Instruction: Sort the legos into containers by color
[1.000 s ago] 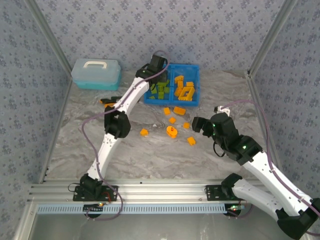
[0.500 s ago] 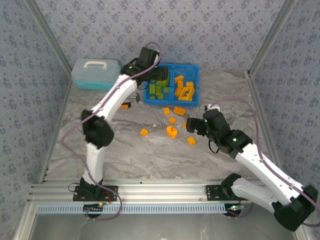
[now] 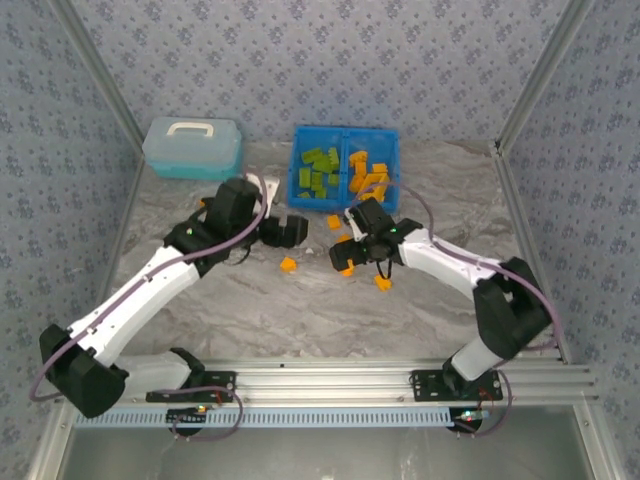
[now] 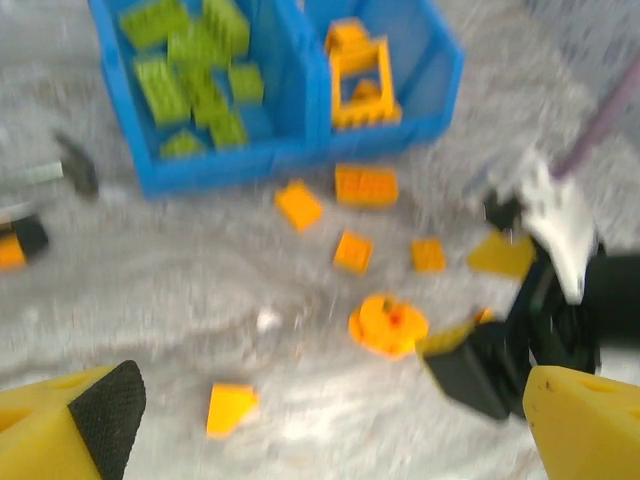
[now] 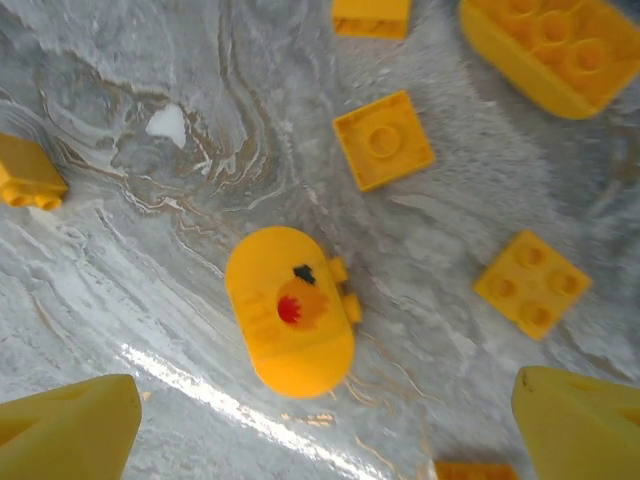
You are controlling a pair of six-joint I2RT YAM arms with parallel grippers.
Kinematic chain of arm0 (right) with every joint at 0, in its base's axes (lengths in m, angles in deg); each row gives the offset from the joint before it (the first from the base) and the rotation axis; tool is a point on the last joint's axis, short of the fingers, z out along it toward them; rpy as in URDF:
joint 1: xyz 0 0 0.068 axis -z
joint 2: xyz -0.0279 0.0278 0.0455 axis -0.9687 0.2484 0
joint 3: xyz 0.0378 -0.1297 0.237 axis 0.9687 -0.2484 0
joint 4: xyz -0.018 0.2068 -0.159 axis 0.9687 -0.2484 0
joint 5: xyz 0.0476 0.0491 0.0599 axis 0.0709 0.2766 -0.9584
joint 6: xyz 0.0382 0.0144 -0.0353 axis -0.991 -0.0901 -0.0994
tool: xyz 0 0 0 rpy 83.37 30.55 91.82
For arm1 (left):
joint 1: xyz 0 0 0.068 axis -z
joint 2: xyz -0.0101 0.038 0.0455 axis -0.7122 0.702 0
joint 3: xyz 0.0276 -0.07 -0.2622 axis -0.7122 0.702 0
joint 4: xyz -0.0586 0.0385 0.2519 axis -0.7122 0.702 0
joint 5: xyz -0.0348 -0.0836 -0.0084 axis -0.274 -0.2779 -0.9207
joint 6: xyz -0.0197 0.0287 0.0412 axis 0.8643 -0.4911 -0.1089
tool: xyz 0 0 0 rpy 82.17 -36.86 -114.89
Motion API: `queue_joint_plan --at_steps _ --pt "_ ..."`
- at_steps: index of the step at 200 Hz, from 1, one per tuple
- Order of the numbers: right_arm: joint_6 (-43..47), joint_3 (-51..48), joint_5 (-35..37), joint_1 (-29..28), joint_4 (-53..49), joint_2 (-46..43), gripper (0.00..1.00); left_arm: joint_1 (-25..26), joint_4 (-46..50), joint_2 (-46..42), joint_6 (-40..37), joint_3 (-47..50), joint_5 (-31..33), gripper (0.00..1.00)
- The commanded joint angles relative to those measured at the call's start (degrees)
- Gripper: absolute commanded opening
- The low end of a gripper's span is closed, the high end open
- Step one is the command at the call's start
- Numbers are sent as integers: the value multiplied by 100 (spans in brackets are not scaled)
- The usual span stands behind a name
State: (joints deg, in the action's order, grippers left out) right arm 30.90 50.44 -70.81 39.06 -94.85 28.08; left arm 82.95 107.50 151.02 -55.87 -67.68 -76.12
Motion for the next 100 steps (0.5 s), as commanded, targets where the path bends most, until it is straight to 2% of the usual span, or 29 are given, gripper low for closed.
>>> queue_joint_plan --at_steps 1,22,45,100 --pt "265 444 -156 -123 -4 515 96 28 155 -688 286 413 -188 99" --pt "276 632 9 -217 -92 1061 88 29 301 -1055 411 692 -7 99" --pt "267 875 193 -381 -55 1383 74 32 337 -1200 446 844 238 99" --pt "97 418 512 -559 54 1362 52 29 157 -868 462 767 163 99"
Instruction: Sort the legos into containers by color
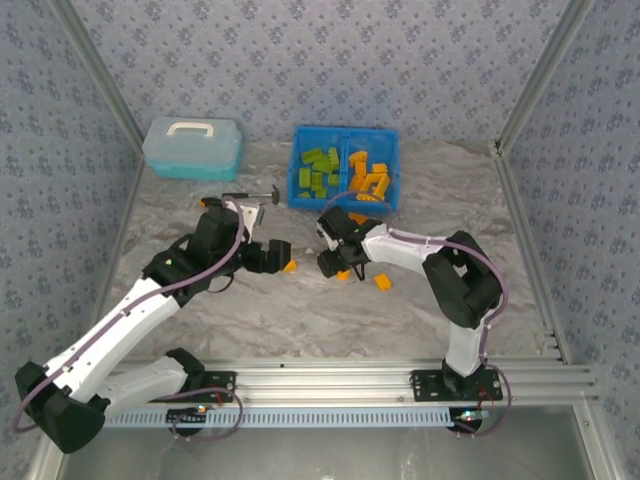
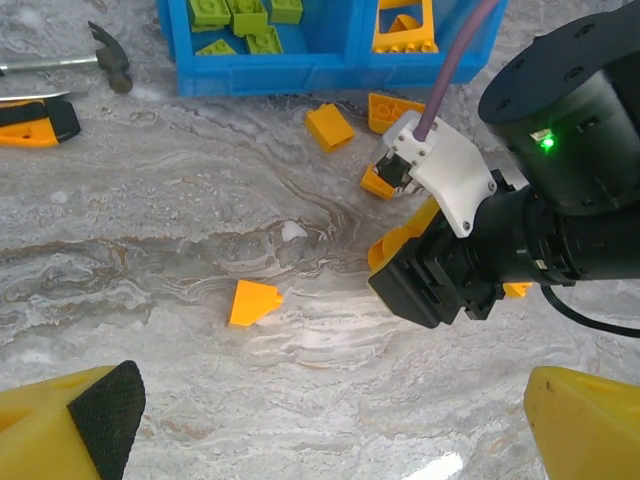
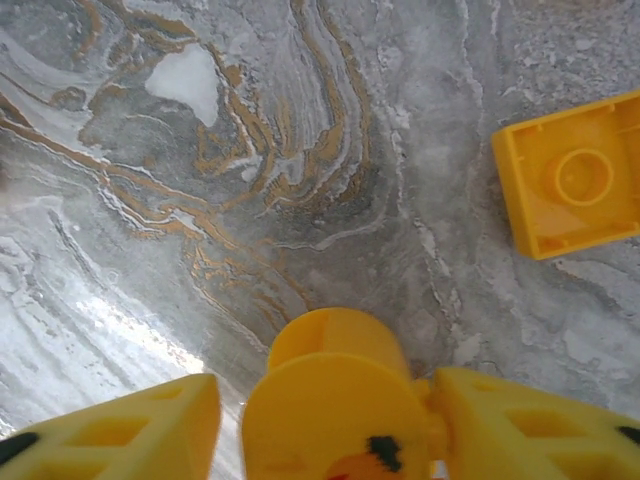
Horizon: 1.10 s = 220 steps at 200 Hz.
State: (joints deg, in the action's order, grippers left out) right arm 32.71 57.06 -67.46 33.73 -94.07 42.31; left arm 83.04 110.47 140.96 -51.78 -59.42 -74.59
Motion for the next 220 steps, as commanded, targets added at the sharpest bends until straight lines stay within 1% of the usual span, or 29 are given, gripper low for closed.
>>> queue_joint_plan --at_steps 1,27,35,44,56,76,105,122,136,155,180,203,220 --pt "-87 -253 178 -28 -19 -66 52 23 -150 143 51 -68 10 99" --pt "-156 -492 176 -52 45 -294 38 20 -243 242 59 -127 0 99" --pt "-168 -534 169 -56 34 -390 32 25 -250 269 66 -138 1 99" --pt "-204 -564 178 -57 -3 -525 30 25 -266 285 75 -138 6 99" --pt "-252 -584 179 -59 -23 -754 30 19 -267 293 75 -138 9 99" --pt "-357 -535 301 -61 -62 -1402 30 18 -236 280 58 -147 78 99" --pt "-366 -425 882 13 368 -2399 32 18 -201 236 13 -116 288 99" --pt "-259 -287 1224 235 784 -2582 32 21 -221 236 27 -72 375 99" --pt "-255 -30 1395 574 913 -2393 33 23 -241 245 40 -50 394 99" --pt "-210 749 1475 1077 959 -1808 33 25 -189 240 81 -33 396 99" --pt "-144 2055 1426 1627 634 -548 31 21 -108 120 174 61 420 99" --pt "-159 3307 1452 1968 290 627 31 20 -25 -65 289 194 468 99" --pt "-178 4315 1320 2169 -74 1460 31 20 17 -180 368 292 501 99"
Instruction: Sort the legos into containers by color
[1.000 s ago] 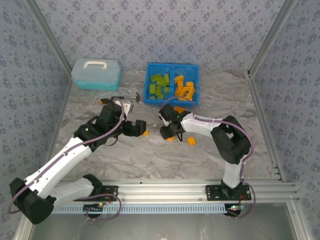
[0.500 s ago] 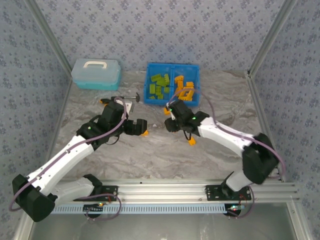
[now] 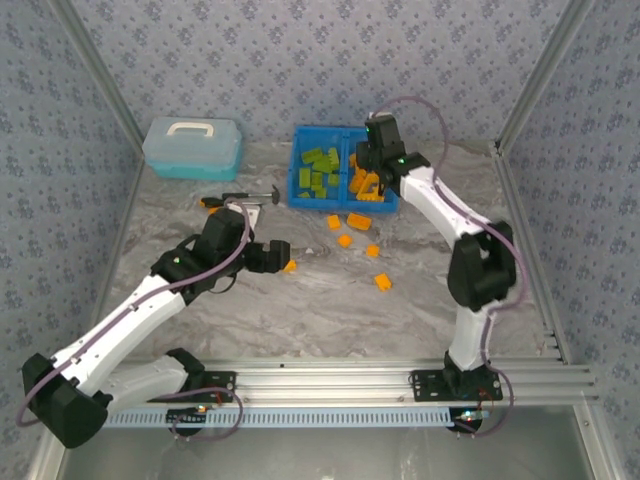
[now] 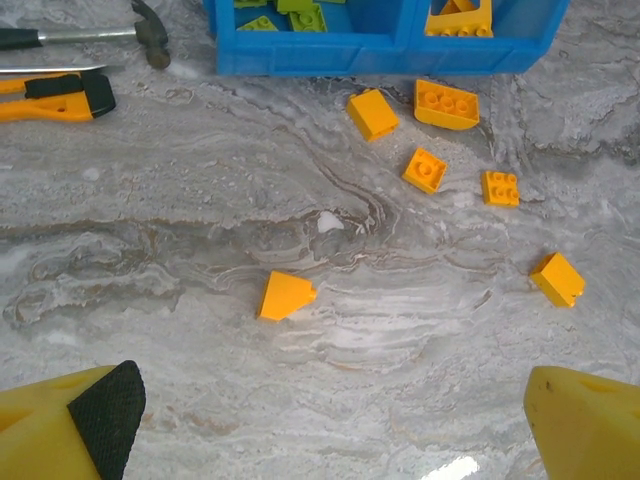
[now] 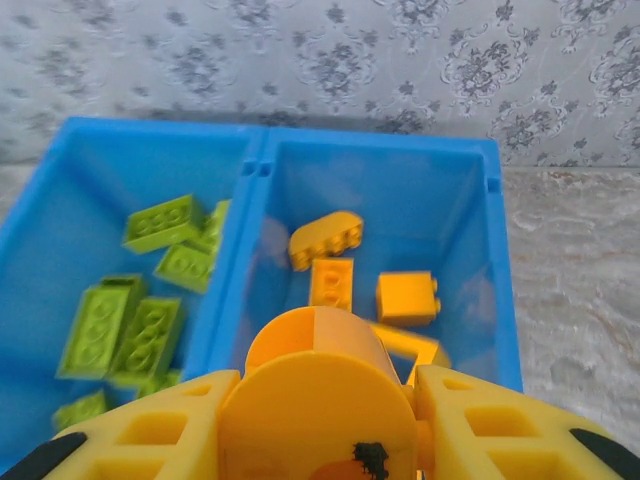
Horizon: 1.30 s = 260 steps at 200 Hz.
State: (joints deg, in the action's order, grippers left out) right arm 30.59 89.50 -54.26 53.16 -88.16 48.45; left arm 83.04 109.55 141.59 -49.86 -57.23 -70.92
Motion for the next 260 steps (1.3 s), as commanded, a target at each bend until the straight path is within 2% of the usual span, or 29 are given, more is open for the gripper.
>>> queue_joint_plan --at_steps 1,33,56,70,87,113,139,173,212,260 --pt "34 1134 -8 238 -700 894 32 22 108 -251 179 78 134 99" --pt "-89 2987 -184 435 -1539 2267 35 20 213 -383 184 265 223 99" --pt "-117 3757 -363 497 -1891 2799 44 24 266 -390 190 401 283 99" --pt "-60 4112 -348 514 -2036 2885 53 23 268 -352 208 484 303 99" --pt "-17 4312 -386 527 -2182 2761 57 23 271 -317 211 555 306 99" --pt "-23 4085 -430 480 -2269 2258 62 21 67 -227 211 729 272 99" --pt "-76 3039 -412 346 -2109 1329 62 20 -69 87 164 790 138 99" --pt "-210 42 -734 19 -795 -812 64 27 -45 787 154 658 33 99" --pt "-320 -2611 -837 -493 144 -2975 79 83 -235 1598 15 427 117 99" --pt "-736 -4257 -727 -832 242 -4600 94 139 -812 2930 -266 -57 310 99"
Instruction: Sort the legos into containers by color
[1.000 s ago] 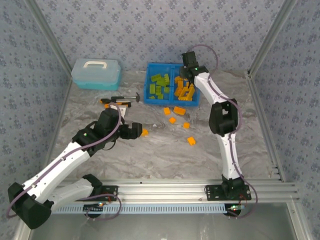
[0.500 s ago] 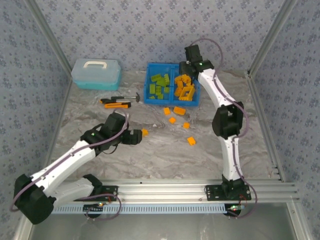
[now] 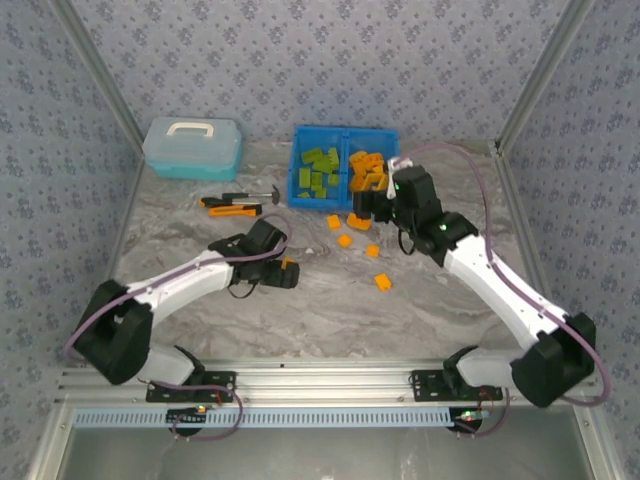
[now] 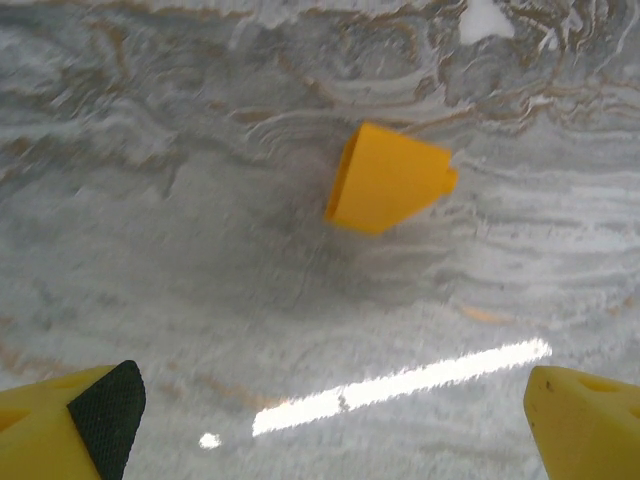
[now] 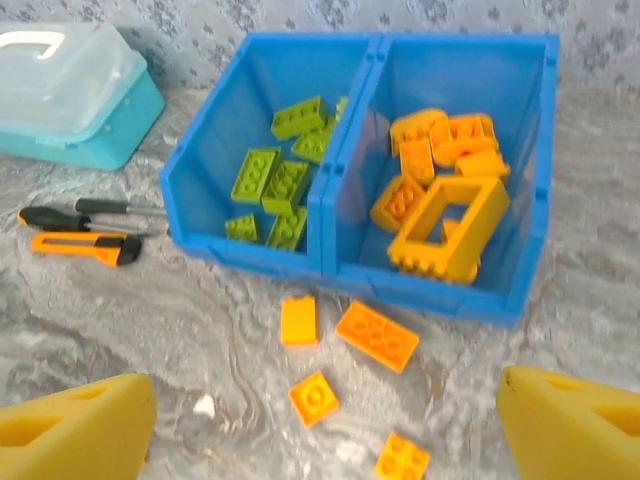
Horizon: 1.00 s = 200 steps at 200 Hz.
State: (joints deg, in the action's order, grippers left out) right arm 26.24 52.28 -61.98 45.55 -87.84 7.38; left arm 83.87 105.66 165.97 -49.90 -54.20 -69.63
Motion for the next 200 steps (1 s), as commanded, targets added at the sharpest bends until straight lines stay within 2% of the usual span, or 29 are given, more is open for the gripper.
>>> queue_joint_plan --at_steps 1,17,67,128,167,200 --pt "-307 -545 43 -71 204 -517 94 56 -429 516 -267 -370 199 99" --pt "-265 -810 89 -80 148 -801 96 47 -592 888 -369 -506 387 92" --pt "-172 -819 289 -52 -256 -1002 98 -5 -1022 1777 -338 -758 177 66" --pt "-383 -837 243 -60 -273 -928 98 25 -1202 1575 -165 -542 -18 41" --pt "-724 -957 132 -92 -449 -1172 98 163 -966 771 -181 -927 -145 35" --pt "-1047 -1204 147 -141 -547 -1647 98 458 -719 819 -404 -2289 -82 35"
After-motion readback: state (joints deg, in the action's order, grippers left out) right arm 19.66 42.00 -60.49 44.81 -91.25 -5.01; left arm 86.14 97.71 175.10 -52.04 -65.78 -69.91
